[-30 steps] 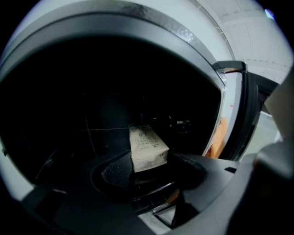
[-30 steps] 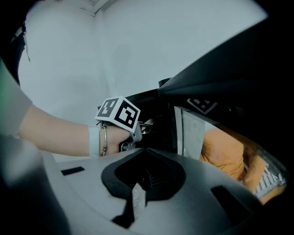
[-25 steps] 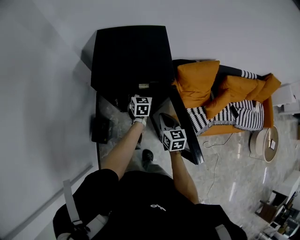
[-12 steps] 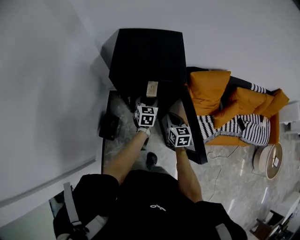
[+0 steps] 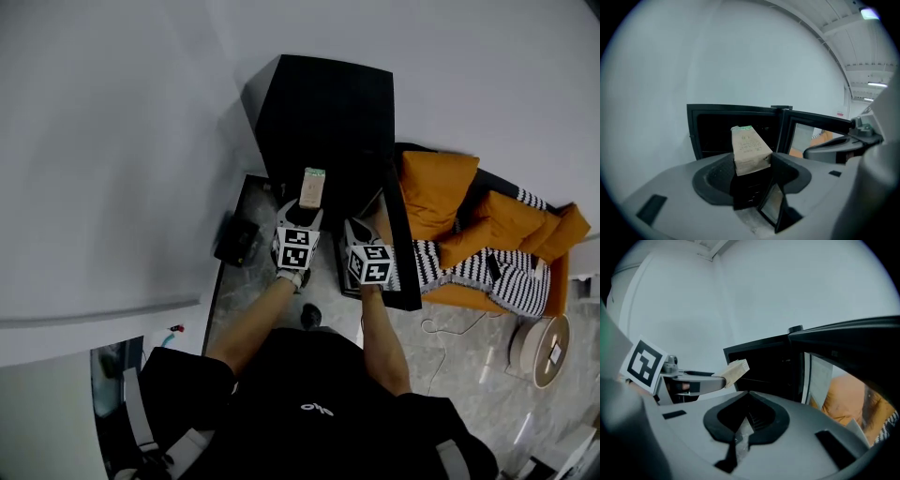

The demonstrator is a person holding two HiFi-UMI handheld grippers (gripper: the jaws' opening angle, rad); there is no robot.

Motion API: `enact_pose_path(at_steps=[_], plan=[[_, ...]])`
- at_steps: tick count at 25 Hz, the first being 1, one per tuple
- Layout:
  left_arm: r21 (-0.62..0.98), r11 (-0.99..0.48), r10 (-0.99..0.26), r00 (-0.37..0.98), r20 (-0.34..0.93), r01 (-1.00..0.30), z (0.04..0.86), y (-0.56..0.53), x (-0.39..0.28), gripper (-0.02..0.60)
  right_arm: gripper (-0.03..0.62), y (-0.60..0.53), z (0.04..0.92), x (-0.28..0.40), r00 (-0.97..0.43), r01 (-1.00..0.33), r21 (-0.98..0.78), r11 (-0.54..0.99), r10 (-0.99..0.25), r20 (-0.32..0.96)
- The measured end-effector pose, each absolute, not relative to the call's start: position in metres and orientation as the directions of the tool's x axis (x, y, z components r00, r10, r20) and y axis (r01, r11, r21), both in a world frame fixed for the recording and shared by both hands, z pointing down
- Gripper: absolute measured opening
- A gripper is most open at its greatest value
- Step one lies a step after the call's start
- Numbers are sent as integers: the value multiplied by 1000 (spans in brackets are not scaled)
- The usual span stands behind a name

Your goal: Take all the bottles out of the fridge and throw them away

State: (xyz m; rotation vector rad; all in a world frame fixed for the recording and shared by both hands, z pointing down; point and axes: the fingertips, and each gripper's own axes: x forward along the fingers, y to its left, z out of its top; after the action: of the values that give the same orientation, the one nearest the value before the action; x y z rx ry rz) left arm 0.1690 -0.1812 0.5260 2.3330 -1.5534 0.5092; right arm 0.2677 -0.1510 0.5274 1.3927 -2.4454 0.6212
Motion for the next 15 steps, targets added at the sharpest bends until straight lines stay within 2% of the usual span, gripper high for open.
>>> enact_pose_path(at_steps=[15], plan=[[2,-195,-891,178,418,-981,500,-86,87,249,9,-101,518,200,-655,-752,-261,605,-647,390]])
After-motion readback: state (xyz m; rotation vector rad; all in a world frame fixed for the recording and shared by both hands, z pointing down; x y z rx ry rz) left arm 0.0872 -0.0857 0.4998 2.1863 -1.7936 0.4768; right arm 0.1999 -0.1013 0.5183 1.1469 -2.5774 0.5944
